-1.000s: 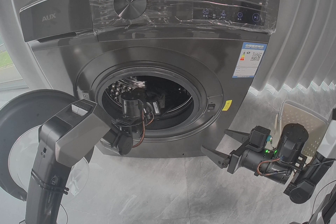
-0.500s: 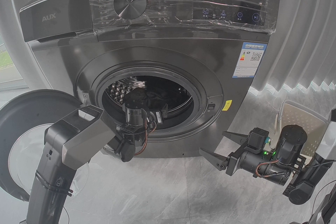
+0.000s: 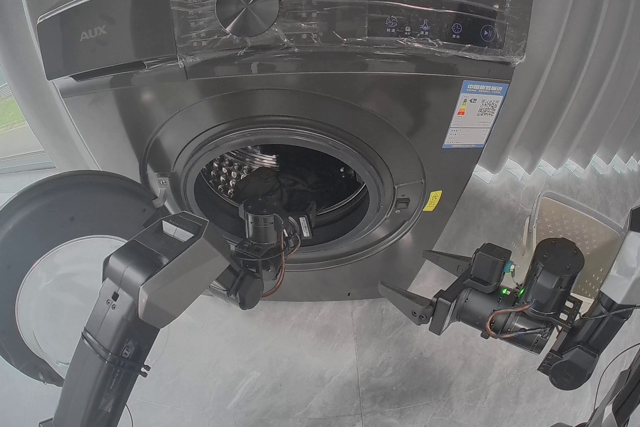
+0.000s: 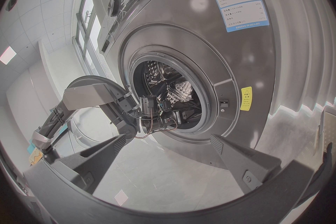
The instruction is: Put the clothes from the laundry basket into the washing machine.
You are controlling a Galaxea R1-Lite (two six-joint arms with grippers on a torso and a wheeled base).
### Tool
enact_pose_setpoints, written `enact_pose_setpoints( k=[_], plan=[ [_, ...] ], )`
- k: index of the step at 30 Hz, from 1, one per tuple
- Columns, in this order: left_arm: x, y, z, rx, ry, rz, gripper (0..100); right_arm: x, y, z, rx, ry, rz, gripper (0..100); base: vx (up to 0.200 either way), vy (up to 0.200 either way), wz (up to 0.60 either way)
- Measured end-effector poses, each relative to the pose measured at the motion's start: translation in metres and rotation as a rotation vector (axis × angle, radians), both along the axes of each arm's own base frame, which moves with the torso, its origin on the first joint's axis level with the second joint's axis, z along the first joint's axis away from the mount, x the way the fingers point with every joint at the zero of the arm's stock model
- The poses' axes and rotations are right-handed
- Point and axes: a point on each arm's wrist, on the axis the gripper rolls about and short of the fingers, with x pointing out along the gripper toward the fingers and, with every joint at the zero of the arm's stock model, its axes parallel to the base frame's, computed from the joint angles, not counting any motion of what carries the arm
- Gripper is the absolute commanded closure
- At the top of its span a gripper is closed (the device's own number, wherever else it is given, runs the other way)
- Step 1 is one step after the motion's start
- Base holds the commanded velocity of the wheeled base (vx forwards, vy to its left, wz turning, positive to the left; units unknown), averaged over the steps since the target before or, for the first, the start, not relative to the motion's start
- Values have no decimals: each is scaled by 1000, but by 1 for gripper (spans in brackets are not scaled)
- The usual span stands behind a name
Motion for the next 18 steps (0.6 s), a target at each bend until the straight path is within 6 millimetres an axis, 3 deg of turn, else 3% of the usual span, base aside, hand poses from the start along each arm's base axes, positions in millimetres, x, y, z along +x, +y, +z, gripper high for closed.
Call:
enact_pose_setpoints(
  k=[12,18],
  plan=[
    [5,1,-7,-2,-4,7,100,0,3,3,10,-13,11,0,0,0,0],
    [16,-2,13,-38,-78,20,100,-1,4,4,11,-15,15,0,0,0,0]
  ],
)
